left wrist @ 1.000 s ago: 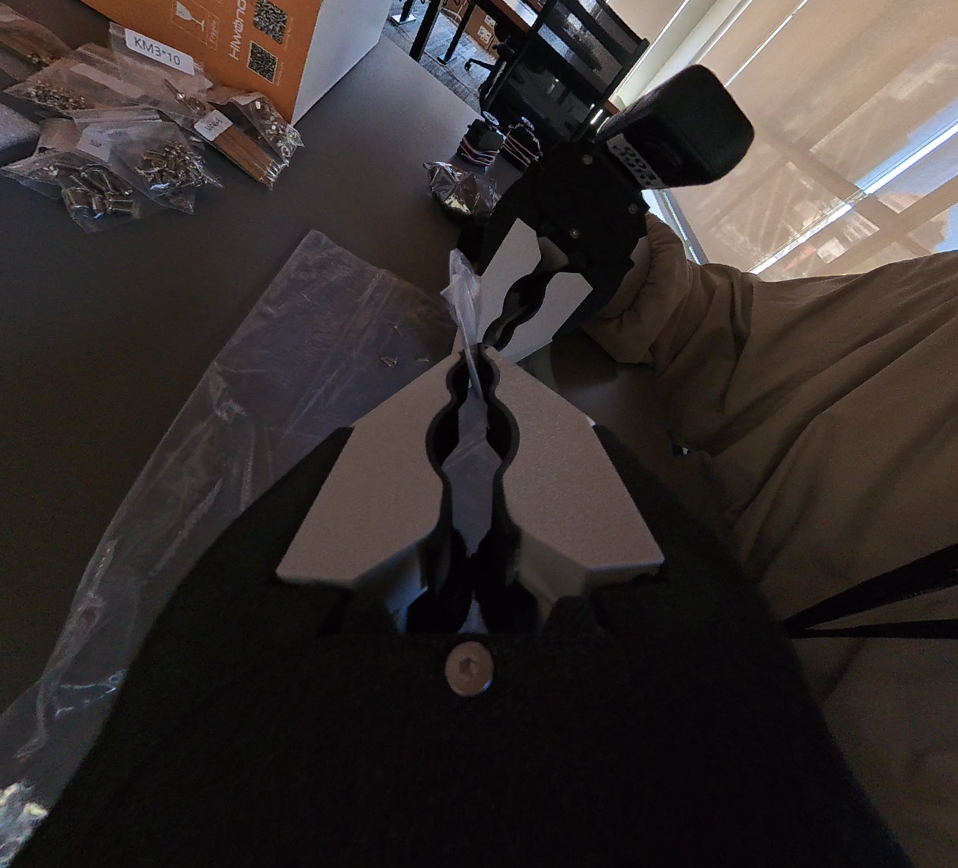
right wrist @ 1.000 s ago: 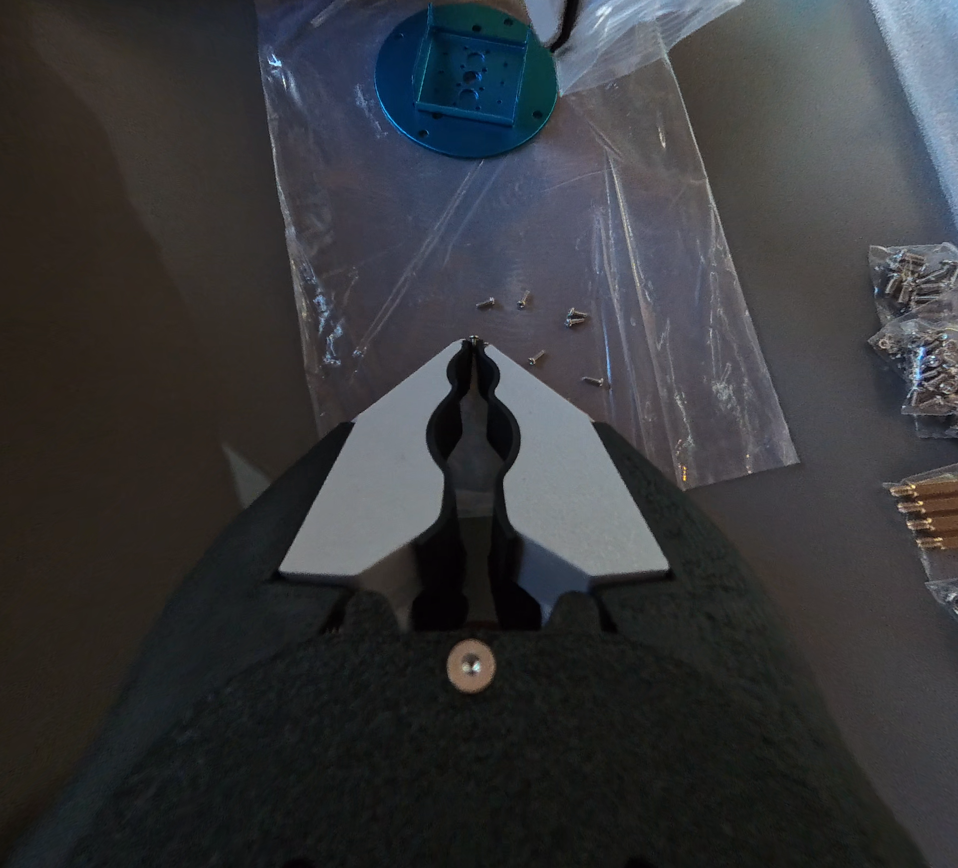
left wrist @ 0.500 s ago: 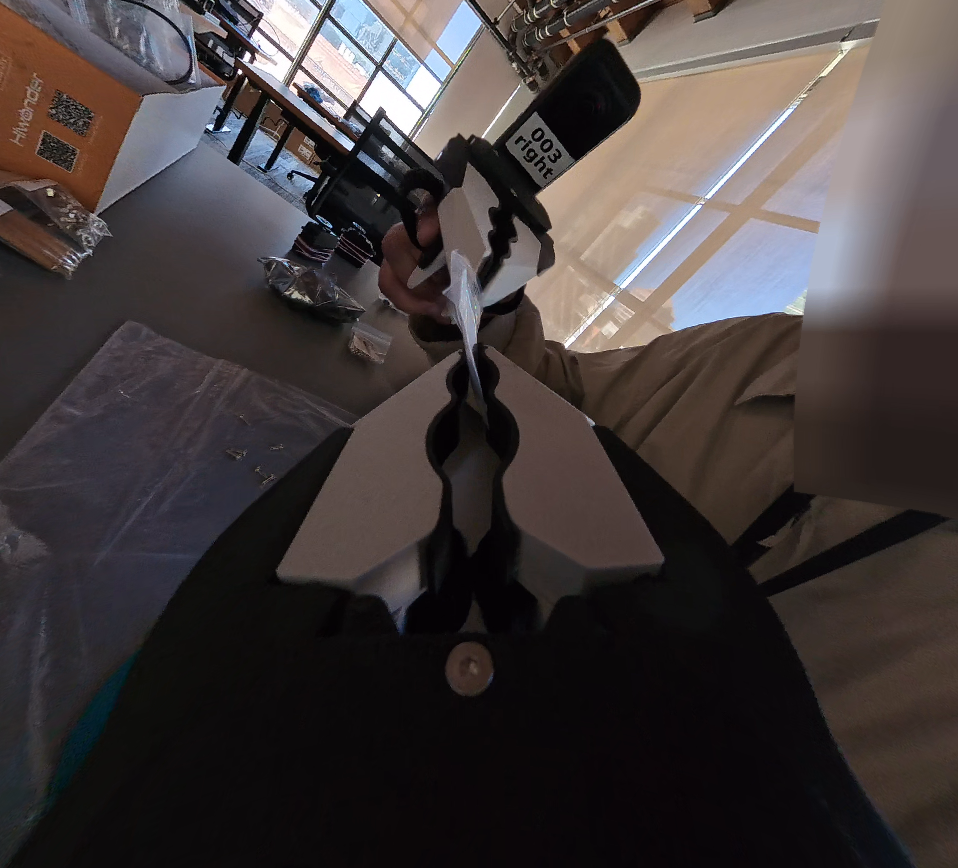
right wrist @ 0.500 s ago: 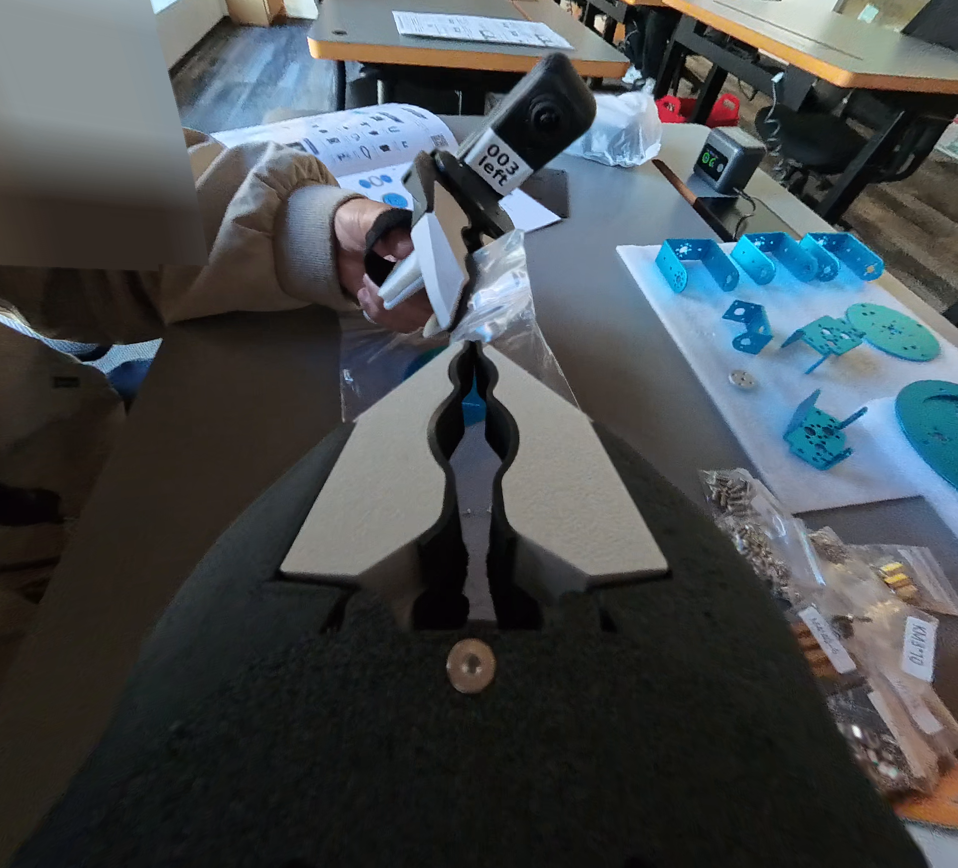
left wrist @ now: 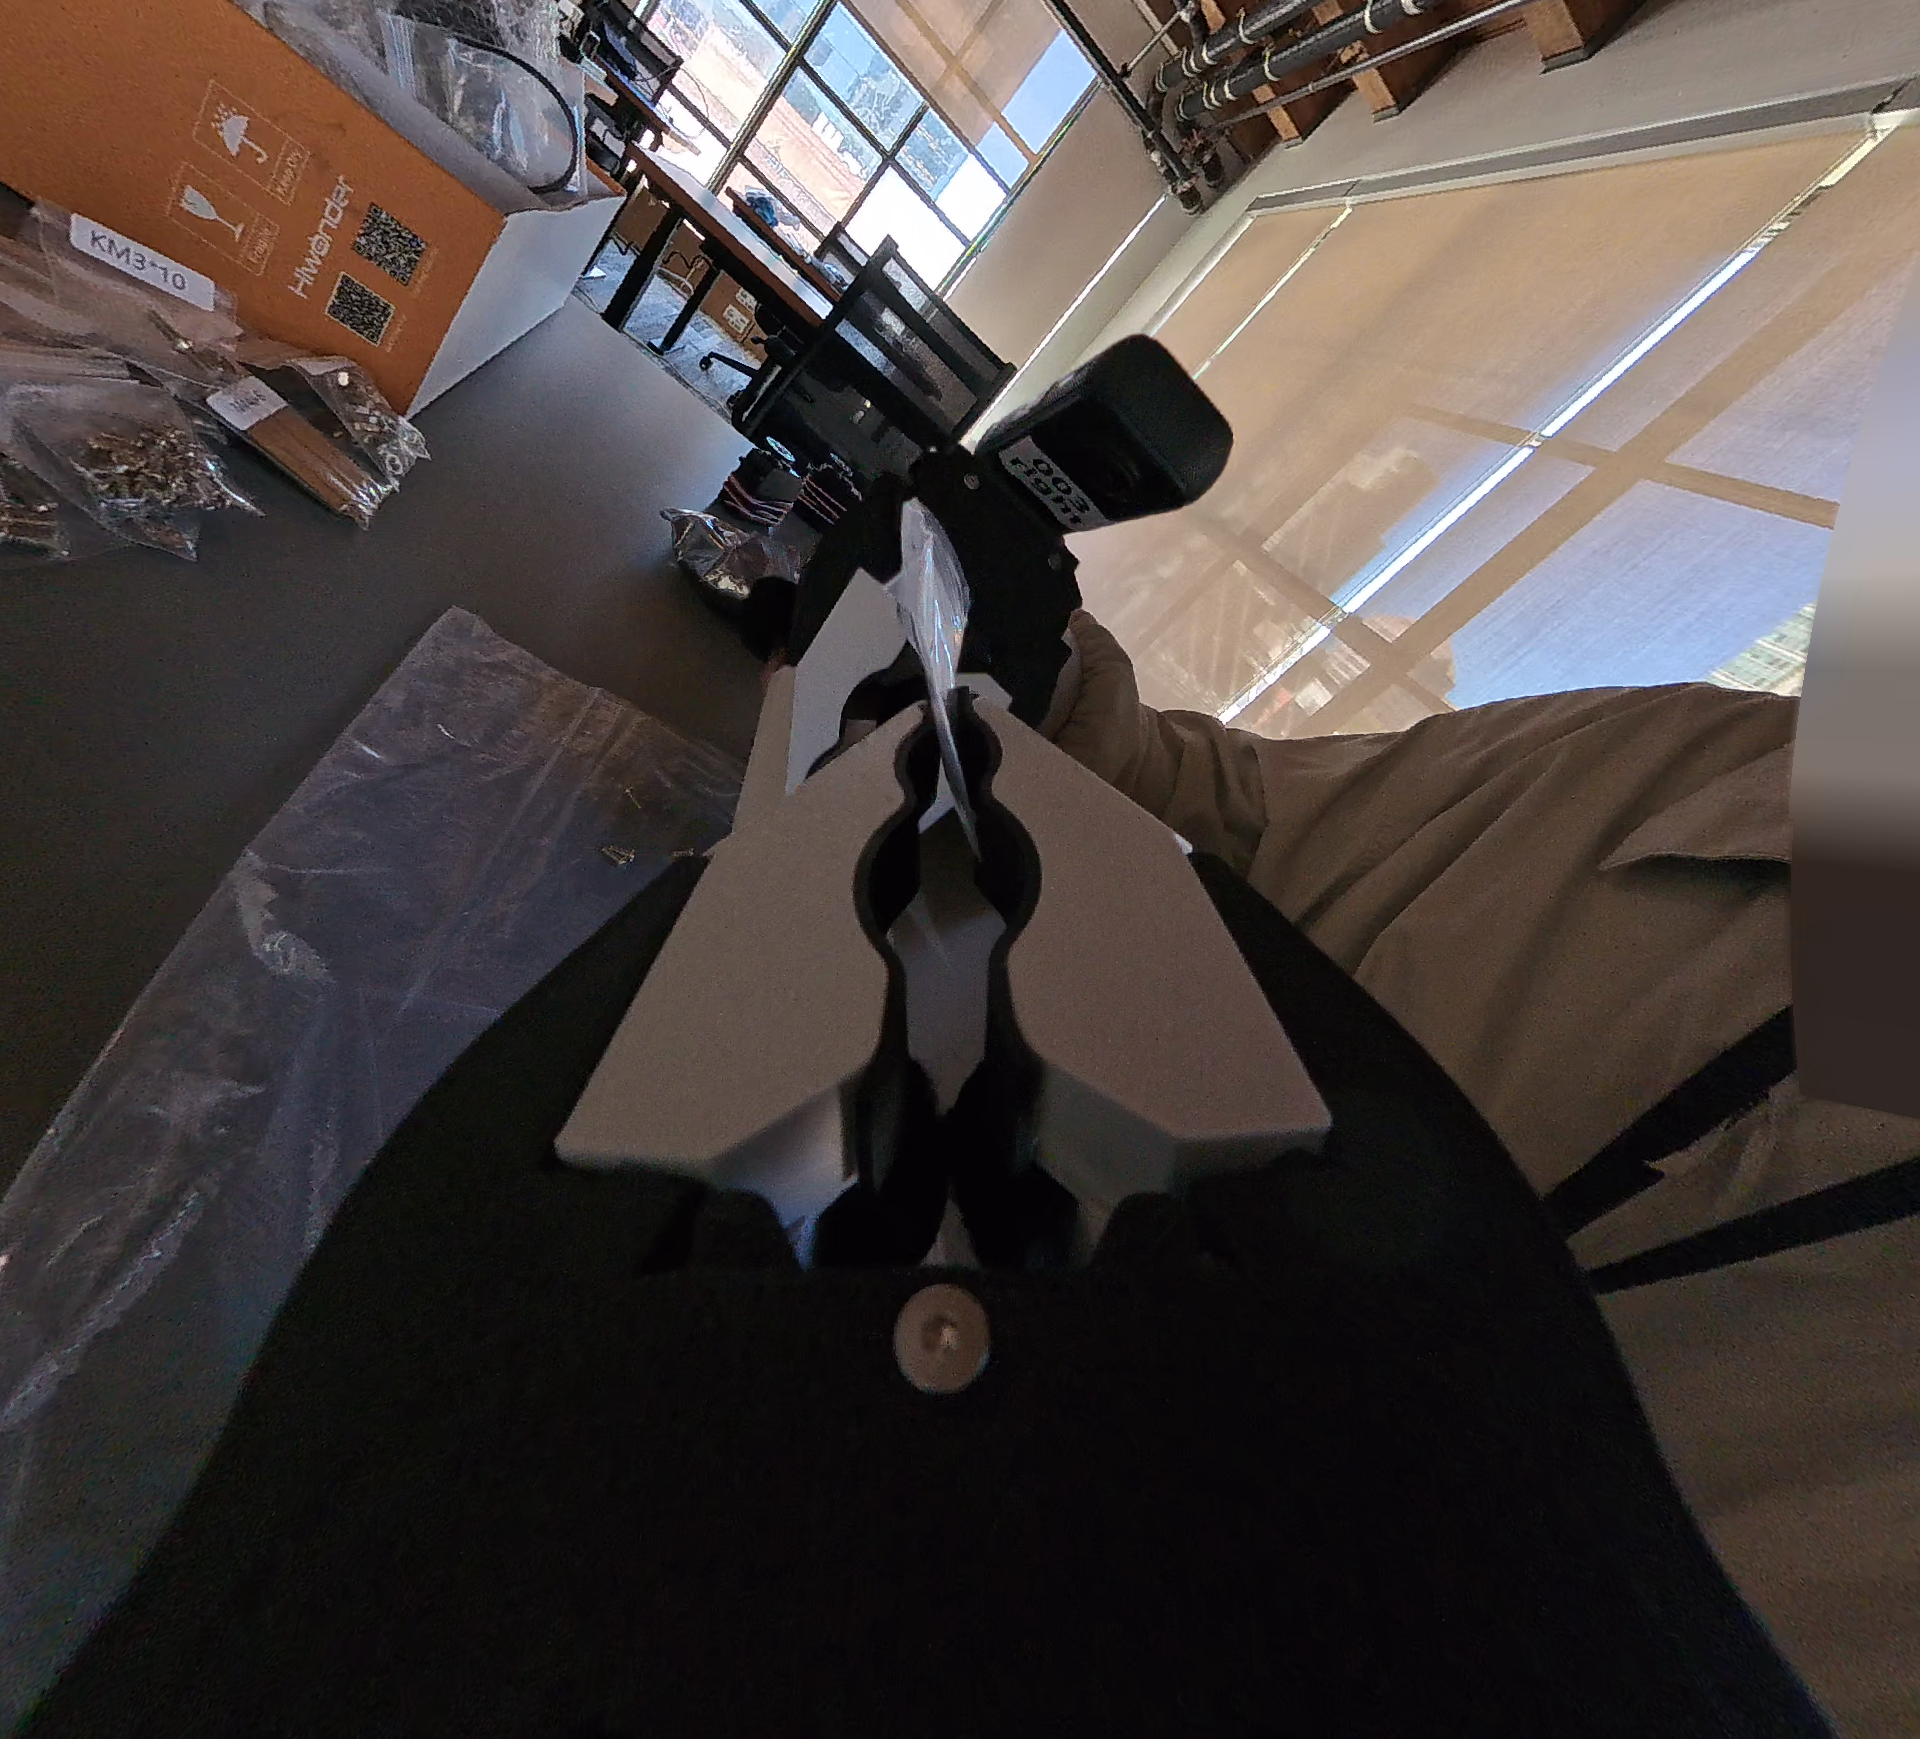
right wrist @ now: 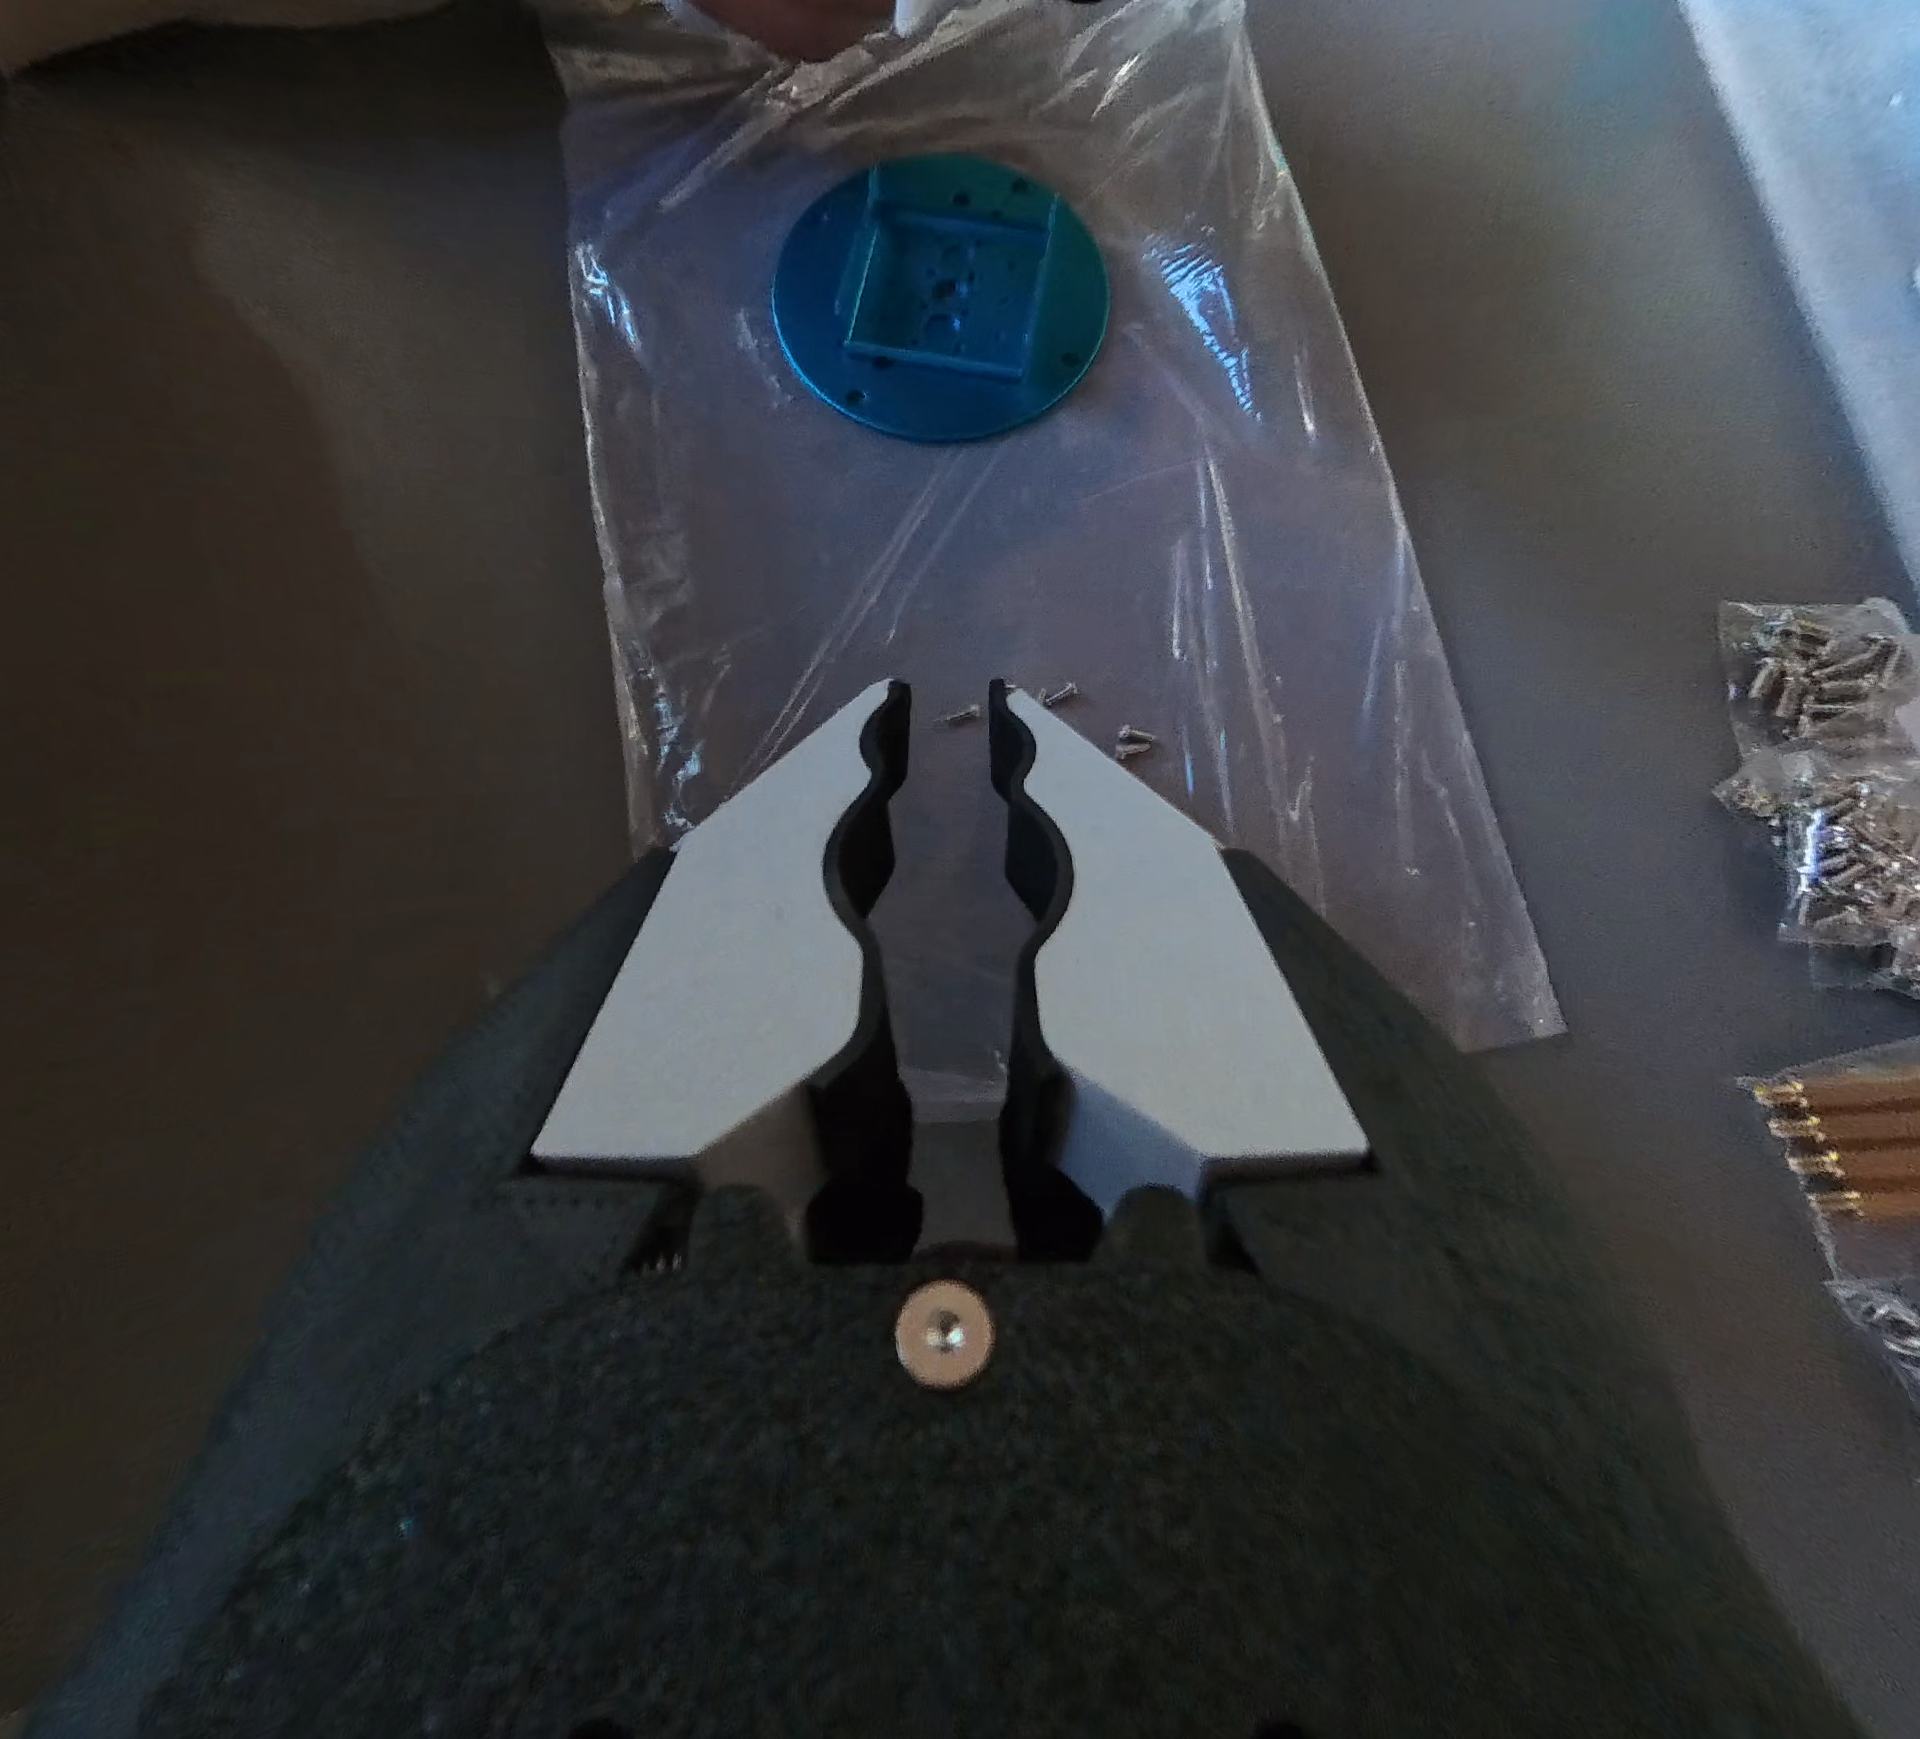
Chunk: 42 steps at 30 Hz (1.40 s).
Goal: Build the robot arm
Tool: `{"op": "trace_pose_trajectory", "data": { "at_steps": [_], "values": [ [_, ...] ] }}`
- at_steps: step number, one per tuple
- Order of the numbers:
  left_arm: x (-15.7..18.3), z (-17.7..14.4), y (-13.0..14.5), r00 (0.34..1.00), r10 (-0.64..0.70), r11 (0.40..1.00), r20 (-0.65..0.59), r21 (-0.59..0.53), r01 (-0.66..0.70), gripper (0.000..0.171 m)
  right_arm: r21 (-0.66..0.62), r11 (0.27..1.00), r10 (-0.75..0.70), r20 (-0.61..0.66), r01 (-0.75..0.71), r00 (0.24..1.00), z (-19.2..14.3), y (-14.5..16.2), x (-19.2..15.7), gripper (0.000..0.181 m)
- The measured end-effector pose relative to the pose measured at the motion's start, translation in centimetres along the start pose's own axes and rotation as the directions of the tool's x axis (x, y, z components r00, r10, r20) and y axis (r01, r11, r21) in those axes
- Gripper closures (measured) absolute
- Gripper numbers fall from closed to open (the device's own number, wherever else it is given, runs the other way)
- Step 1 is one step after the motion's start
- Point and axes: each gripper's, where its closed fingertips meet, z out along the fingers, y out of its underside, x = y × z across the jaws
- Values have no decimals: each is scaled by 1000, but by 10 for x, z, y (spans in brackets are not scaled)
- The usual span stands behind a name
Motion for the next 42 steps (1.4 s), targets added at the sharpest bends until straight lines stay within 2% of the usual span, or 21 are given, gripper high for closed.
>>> {"op": "trace_pose_trajectory", "data": {
  "at_steps": [7,24,29,31,37,42],
  "values": [
    [1,3,4,1000,10,1000,5,-23,-10,171,-77,997,-10,-41,7,999,11,12,0,166],
    [1,4,6,1000,14,999,10,-37,-13,171,-41,999,-26,-42,25,999,11,10,1,181],
    [0,4,6,1000,18,999,17,-37,-18,171,0,1000,4,-47,-4,999,-1,7,5,181],
    [0,4,5,1000,19,999,20,-36,-18,171,28,999,27,-24,-26,999,-2,2,2,175],
    [0,3,4,1000,16,999,15,-31,-16,171,-9,992,-125,-113,125,986,13,-6,10,169],
    [2,1,1,1000,21,1000,13,-19,-21,171,-14,1000,-17,-25,17,1000,10,-8,16,170]
  ]
}}
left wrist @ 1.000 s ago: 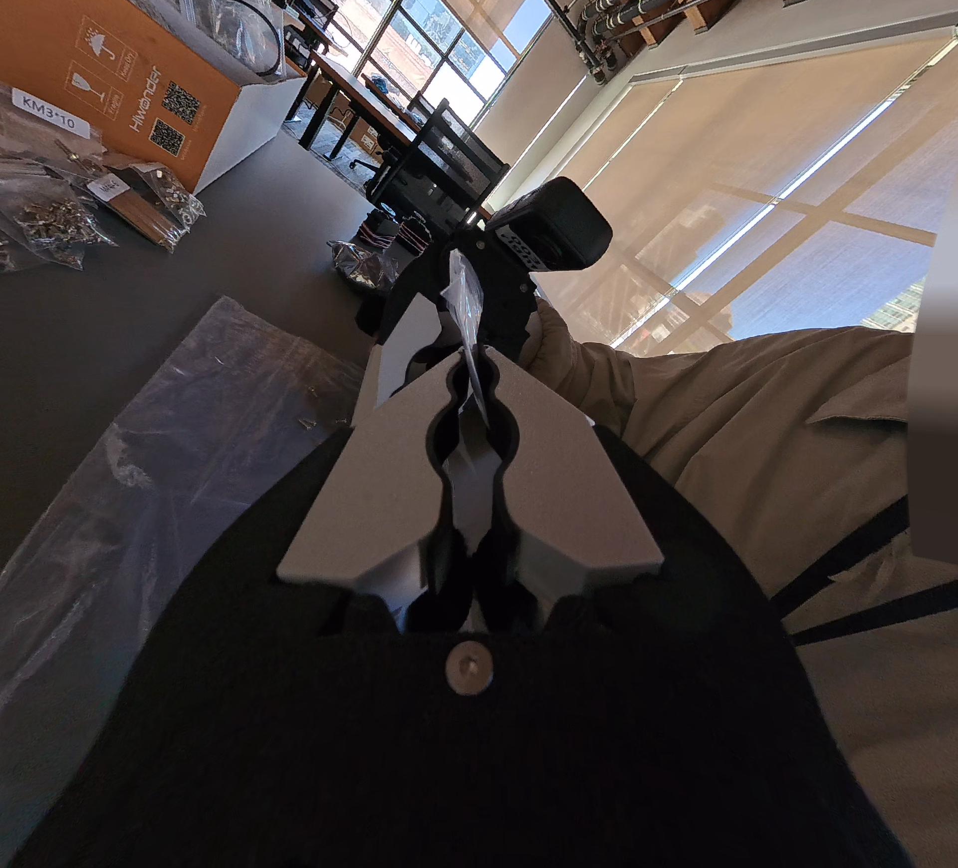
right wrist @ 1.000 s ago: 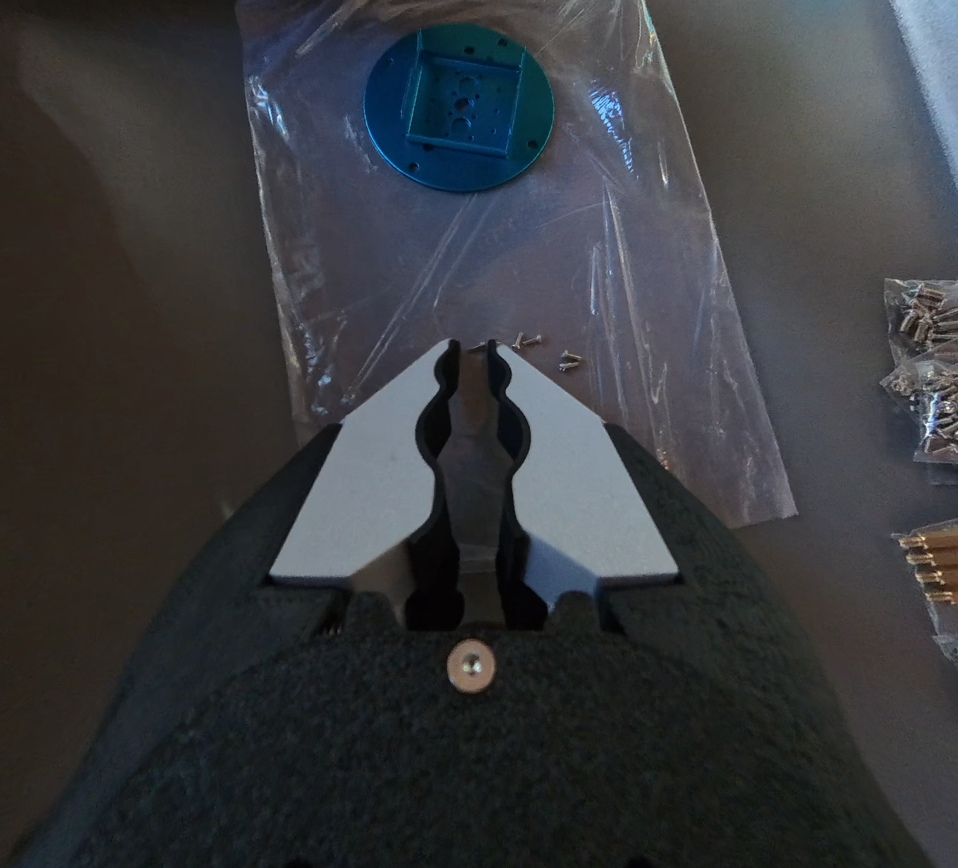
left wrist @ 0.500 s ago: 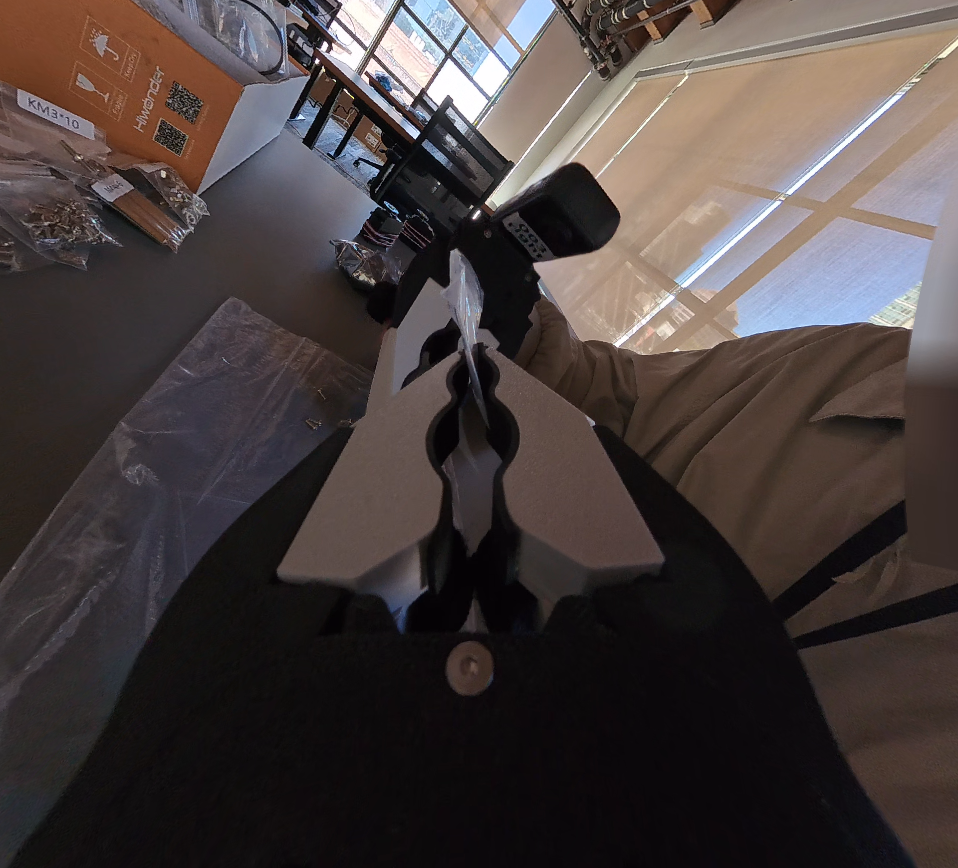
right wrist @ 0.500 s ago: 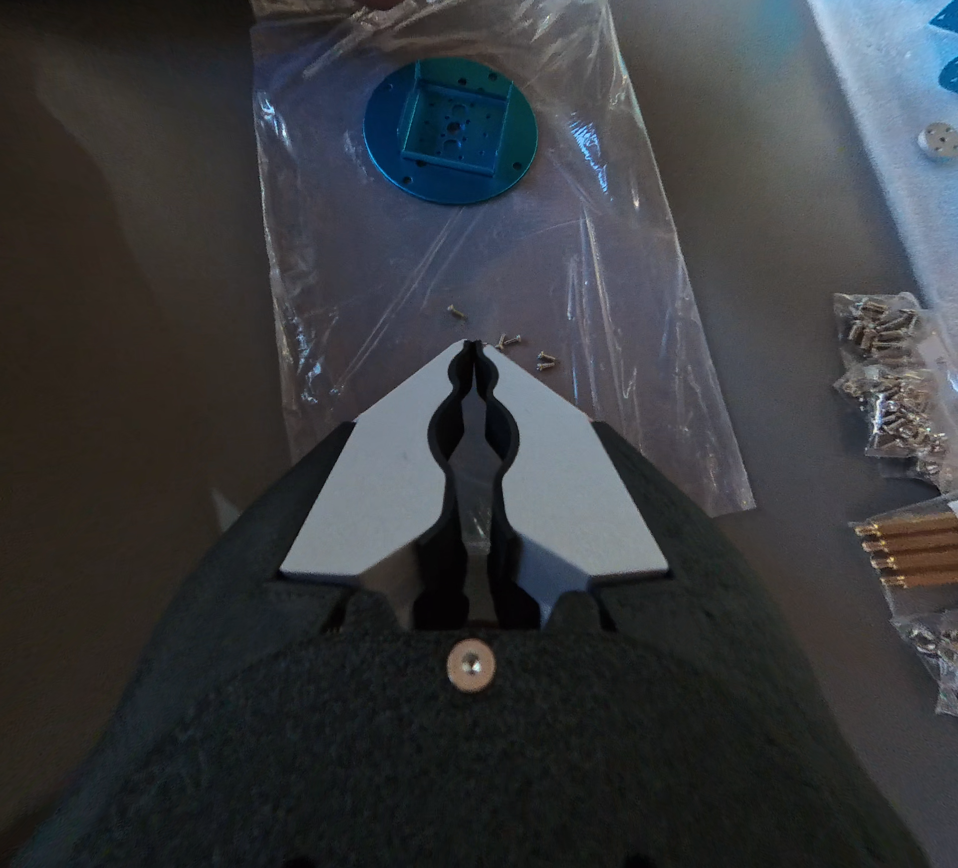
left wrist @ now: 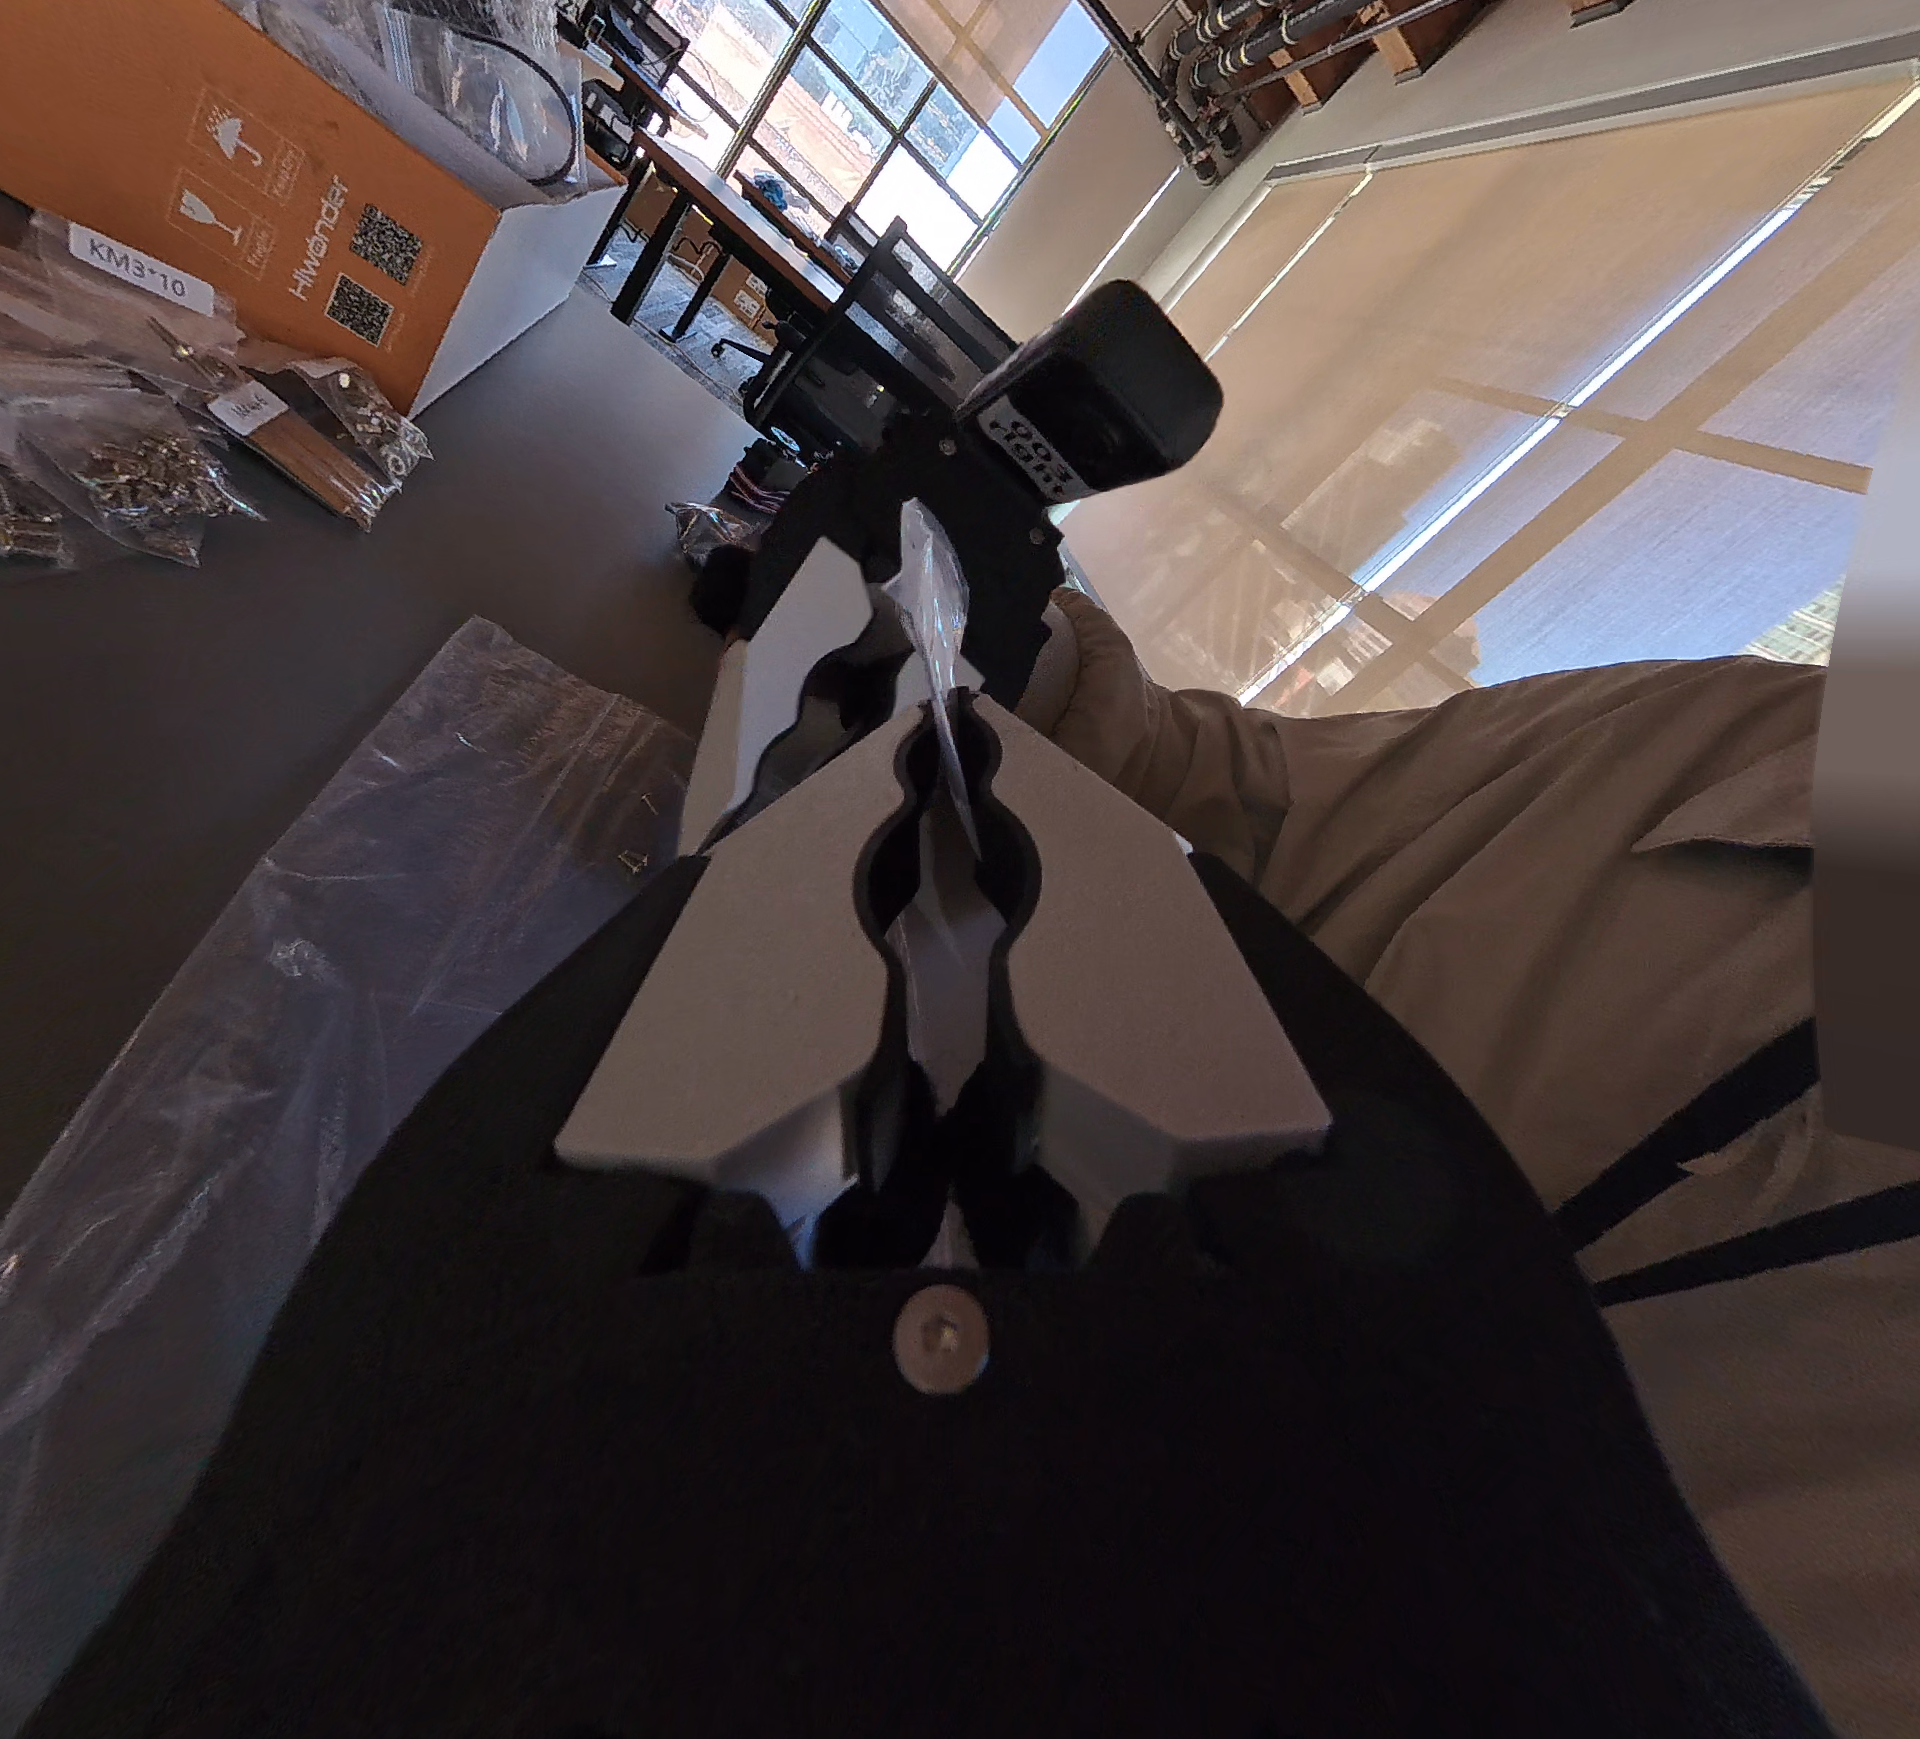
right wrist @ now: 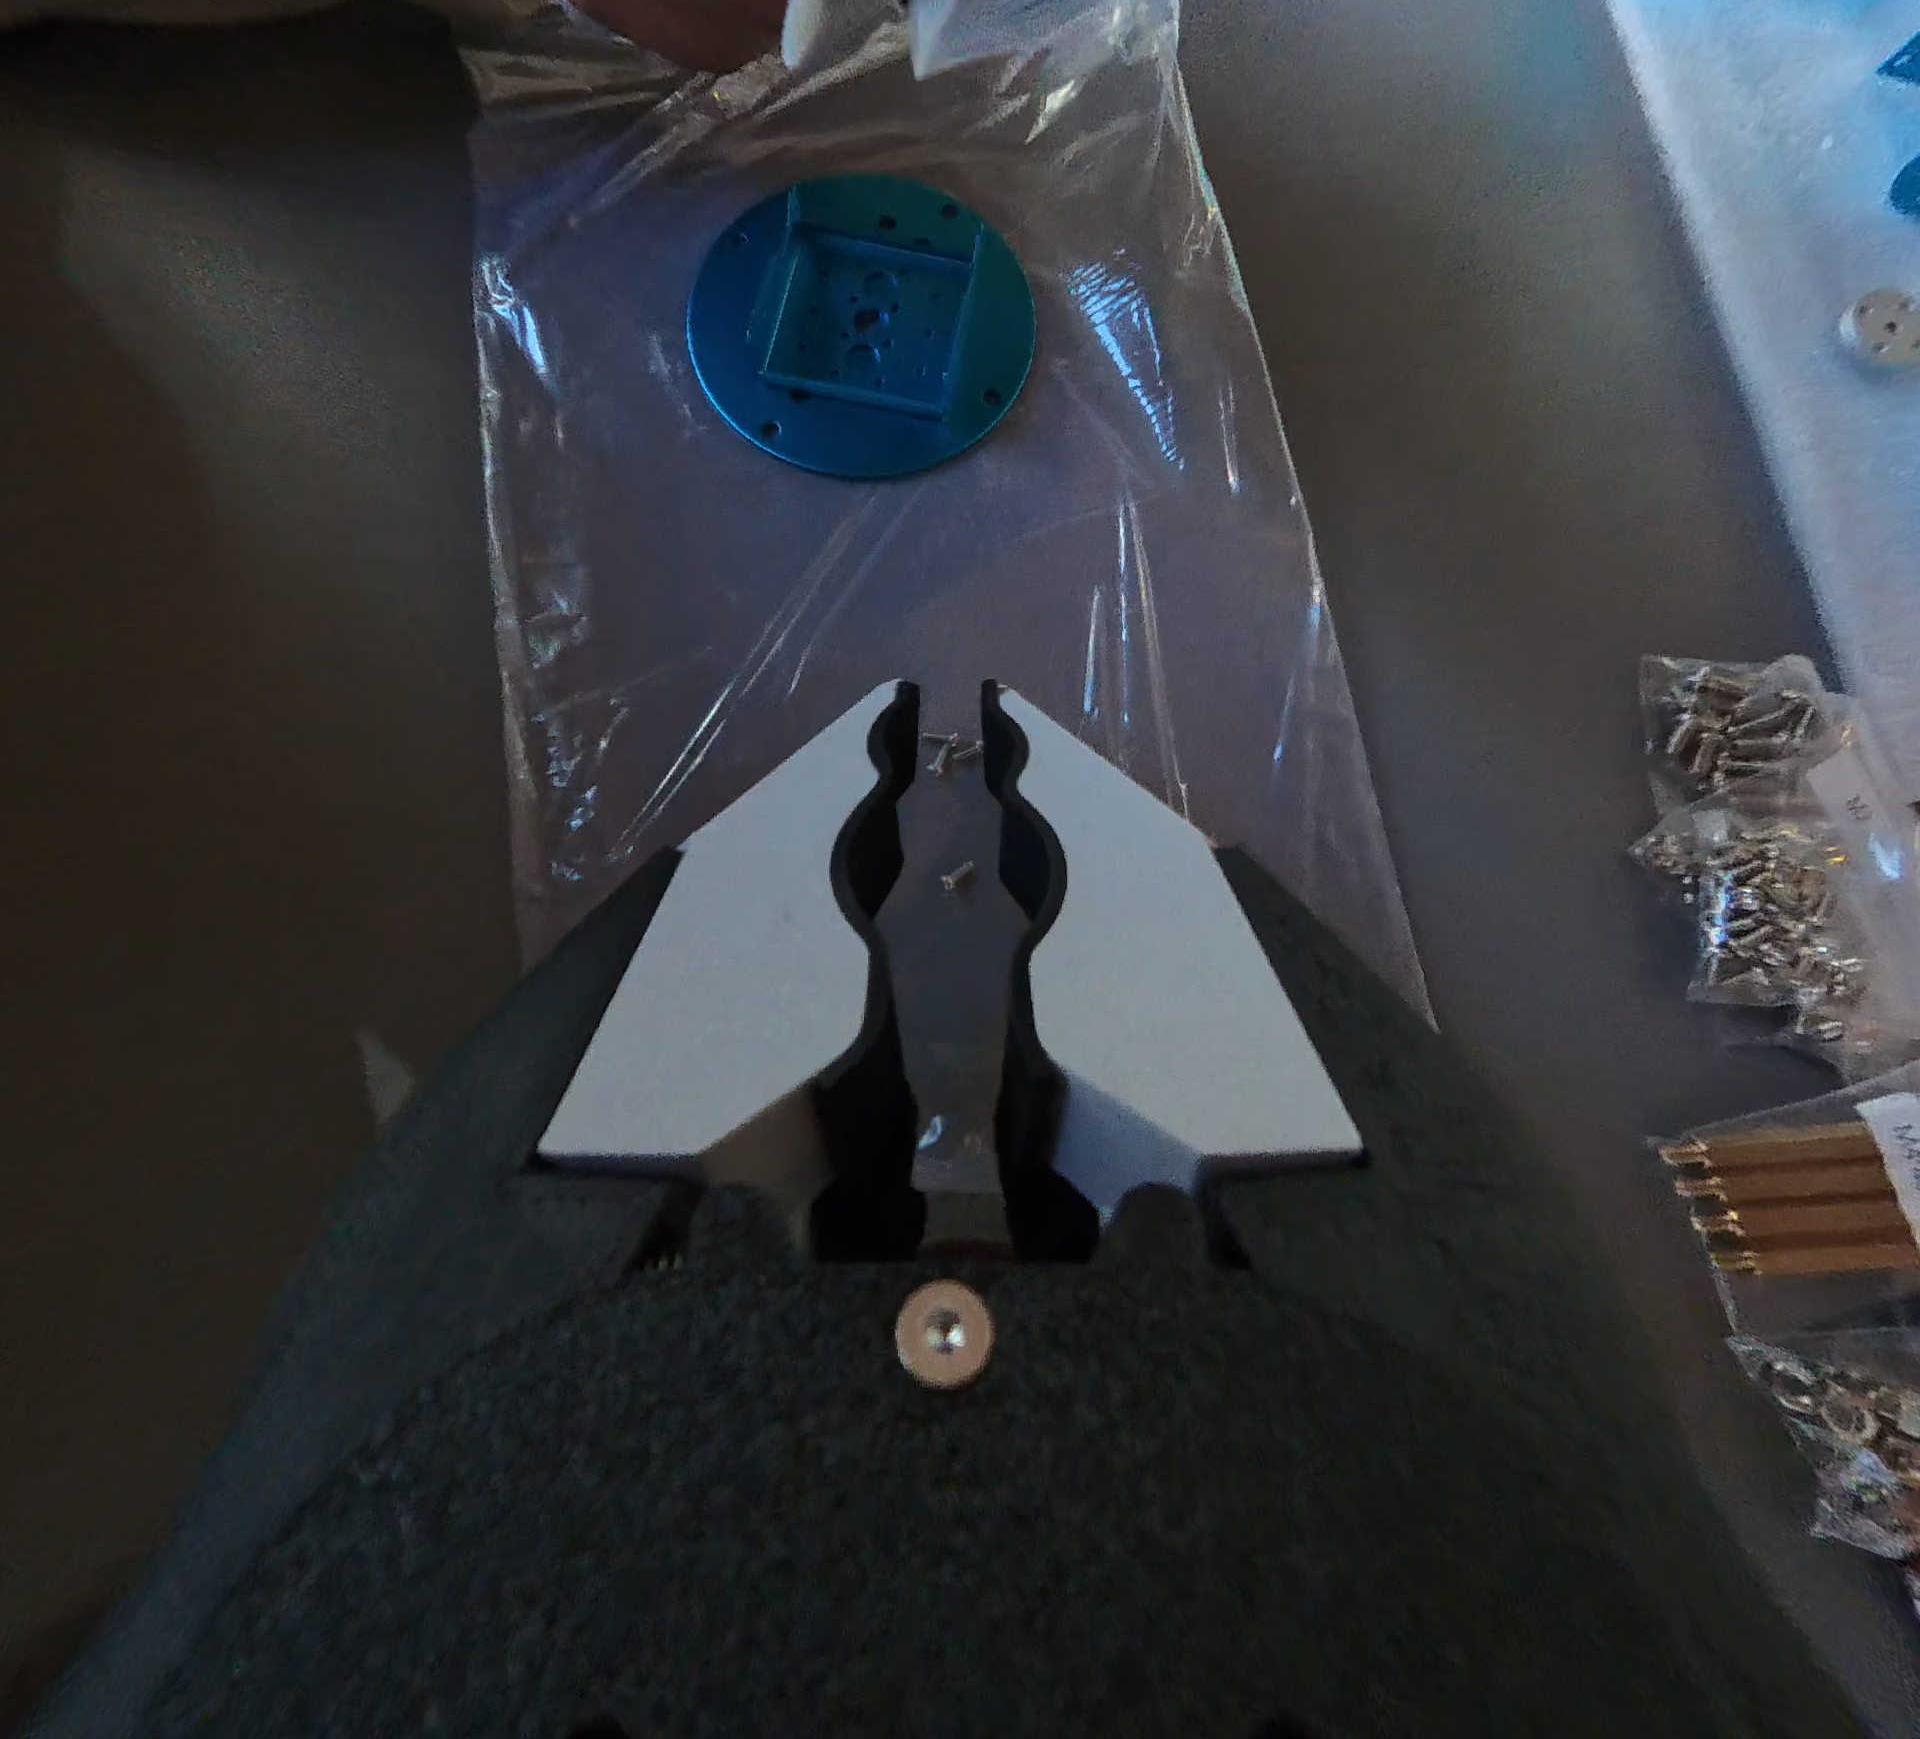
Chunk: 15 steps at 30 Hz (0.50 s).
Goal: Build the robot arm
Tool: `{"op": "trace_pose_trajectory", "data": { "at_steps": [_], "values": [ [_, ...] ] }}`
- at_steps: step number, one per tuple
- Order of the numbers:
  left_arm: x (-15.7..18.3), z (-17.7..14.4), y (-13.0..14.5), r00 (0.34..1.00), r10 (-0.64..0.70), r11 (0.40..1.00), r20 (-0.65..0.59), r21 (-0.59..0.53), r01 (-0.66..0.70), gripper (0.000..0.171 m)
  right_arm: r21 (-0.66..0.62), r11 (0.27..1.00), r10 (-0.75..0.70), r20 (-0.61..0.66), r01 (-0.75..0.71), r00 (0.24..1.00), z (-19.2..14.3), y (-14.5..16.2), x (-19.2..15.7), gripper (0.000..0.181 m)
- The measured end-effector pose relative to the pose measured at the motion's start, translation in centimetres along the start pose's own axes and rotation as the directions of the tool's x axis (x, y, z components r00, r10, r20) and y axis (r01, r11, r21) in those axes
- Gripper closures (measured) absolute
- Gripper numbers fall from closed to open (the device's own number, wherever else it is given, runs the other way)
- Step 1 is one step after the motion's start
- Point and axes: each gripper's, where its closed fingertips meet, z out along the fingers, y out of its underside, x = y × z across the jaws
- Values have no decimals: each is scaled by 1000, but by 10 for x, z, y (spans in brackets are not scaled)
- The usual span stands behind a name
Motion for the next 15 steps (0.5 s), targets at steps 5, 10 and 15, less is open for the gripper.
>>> {"op": "trace_pose_trajectory", "data": {
  "at_steps": [5,10,15],
  "values": [
    [0,-1,-1,1000,-1,1000,-2,2,1,171,21,999,-38,0,38,999,-6,5,-7,174],
    [2,0,0,1000,2,1000,-7,-1,-2,171,-49,999,-18,16,19,1000,7,13,-11,174],
    [3,-1,-2,1000,4,1000,-9,4,-4,171,-78,997,-8,-1,8,1000,7,16,-8,171]
  ]
}}
